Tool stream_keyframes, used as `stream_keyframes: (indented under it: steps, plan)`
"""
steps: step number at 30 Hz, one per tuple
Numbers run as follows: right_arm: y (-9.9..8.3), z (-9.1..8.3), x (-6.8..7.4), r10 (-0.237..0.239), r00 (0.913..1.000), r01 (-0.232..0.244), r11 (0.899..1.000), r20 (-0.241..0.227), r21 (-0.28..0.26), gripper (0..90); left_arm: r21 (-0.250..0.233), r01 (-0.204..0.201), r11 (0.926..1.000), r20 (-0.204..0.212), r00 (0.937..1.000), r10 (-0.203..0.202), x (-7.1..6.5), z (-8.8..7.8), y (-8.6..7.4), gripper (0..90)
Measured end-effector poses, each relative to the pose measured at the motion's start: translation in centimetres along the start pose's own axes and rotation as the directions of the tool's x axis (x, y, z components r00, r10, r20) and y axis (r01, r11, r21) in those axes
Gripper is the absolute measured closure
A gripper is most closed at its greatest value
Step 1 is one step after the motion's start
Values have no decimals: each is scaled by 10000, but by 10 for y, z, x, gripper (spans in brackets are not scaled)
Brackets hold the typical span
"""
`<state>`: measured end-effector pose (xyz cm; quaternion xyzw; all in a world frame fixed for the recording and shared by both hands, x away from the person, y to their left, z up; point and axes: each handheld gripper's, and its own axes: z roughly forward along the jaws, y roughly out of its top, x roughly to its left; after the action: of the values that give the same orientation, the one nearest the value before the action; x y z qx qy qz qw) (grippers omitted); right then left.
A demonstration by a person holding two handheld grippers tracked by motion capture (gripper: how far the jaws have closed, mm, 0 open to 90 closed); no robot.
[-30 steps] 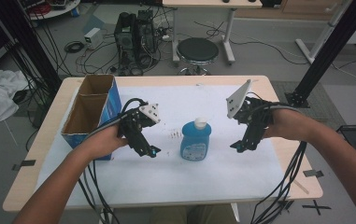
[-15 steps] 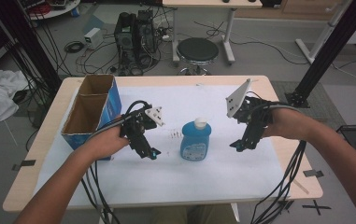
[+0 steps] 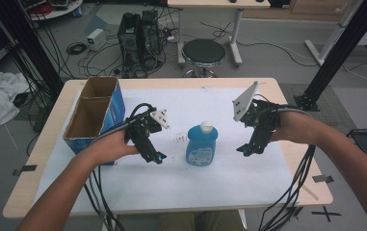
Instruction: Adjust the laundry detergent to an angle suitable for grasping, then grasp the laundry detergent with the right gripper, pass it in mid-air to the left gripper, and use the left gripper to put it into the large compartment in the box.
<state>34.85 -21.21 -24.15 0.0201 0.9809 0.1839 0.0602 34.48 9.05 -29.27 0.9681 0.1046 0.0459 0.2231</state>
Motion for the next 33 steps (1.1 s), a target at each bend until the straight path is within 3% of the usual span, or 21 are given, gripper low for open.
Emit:
stream_keyframes:
  steps: [1,3,4,6,7,12,13,15,17,18,19,22,23,24,26,28,33]
  plan:
    - [0,0,0,-16,10000,16,10000,14,3,19,162,-198,9997,23,9998,197,1,-1,0,61]
    - [-1,-1,1,28,10000,-28,10000,43,-26,19,164,-155,9997,9,9999,155,1,-1,0,60]
    - [-1,-1,0,5,10000,-5,10000,47,-34,19,-155,148,9998,38,9999,-147,0,0,0,61]
    - [-2,-1,0,-15,10000,15,10000,57,-58,19,-160,175,9997,8,9998,-175,0,0,0,61]
    - [-2,-1,0,61,10000,-61,10000,71,-18,19,104,-143,9998,55,9999,142,2,-2,0,60]
    - [-4,-2,-1,108,9999,-107,9998,86,-140,19,36,-134,9999,50,9999,134,2,-2,1,60]
    - [-5,-1,-1,84,9999,-83,9998,79,-169,19,-145,61,9999,28,10000,-60,1,-1,0,61]
    - [-7,0,-2,117,9999,-116,9997,65,-232,19,-53,-61,10000,118,9999,61,3,-1,1,60]
    - [-9,2,-3,116,9999,-115,9993,26,-369,19,-203,99,9997,78,9999,-97,3,0,1,61]
    - [-11,3,-4,149,9999,-147,9990,37,-433,19,-13,-127,9999,112,9999,127,4,-1,1,61]
    - [-12,4,-4,212,9998,-209,9985,47,-501,19,-211,92,9997,117,9999,-89,3,1,1,60]
    - [-17,8,-7,293,9996,-292,9964,0,-792,19,-71,-103,9999,146,9998,104,4,0,3,61]
    - [-19,10,-8,280,9996,-280,9952,-12,-933,19,-201,29,9998,134,9999,-27,4,1,3,61]
    - [-20,11,-8,417,9991,-421,9942,-62,-987,19,-48,-246,9997,123,9996,247,5,1,3,60]
    - [-25,15,-11,524,9986,-532,9895,-92,-1346,19,-221,-71,9997,128,9999,74,5,2,3,61]
    - [-31,20,-13,705,9974,-719,9822,-141,-1738,19,-6,-352,9994,162,9993,352,7,2,4,60]
    - [-40,35,-15,1139,9929,-1190,9597,-347,-2547,19,-94,-222,9997,161,9996,223,5,5,4,61]
